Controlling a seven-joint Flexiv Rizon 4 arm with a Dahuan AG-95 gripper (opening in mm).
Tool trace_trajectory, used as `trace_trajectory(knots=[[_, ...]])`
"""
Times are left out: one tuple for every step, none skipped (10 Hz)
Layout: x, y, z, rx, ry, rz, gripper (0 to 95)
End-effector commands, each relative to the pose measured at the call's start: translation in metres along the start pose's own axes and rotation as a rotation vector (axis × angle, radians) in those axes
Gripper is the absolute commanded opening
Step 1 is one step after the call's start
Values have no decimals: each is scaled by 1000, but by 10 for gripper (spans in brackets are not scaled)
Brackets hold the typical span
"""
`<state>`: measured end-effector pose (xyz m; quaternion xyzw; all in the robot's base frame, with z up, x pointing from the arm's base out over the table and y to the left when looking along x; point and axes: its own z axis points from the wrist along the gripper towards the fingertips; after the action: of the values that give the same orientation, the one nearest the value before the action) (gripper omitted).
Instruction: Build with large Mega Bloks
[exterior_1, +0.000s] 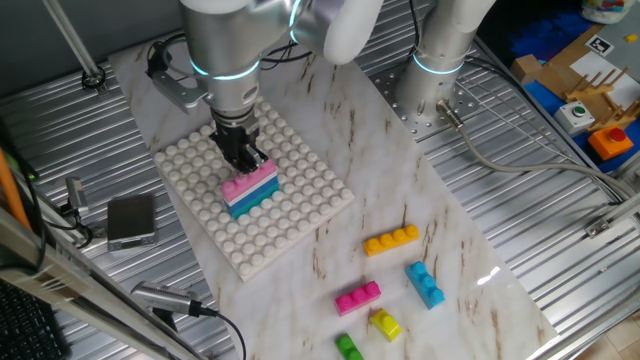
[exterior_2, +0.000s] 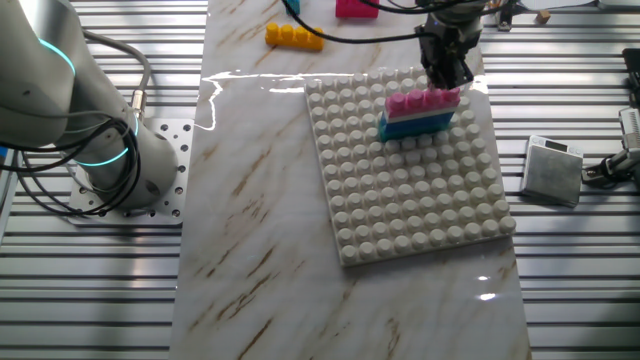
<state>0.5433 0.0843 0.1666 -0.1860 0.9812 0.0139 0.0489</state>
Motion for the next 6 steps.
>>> trace_trajectory(knots=[[6,2,1,-3,1,-8,0],[10,4,3,0,3,-13,0],[14,4,9,3,4,-20,0],[14,4,11,2,4,-22,0],[14,3,13,4,2,-24,0],[14,3,13,4,0,-24,0]])
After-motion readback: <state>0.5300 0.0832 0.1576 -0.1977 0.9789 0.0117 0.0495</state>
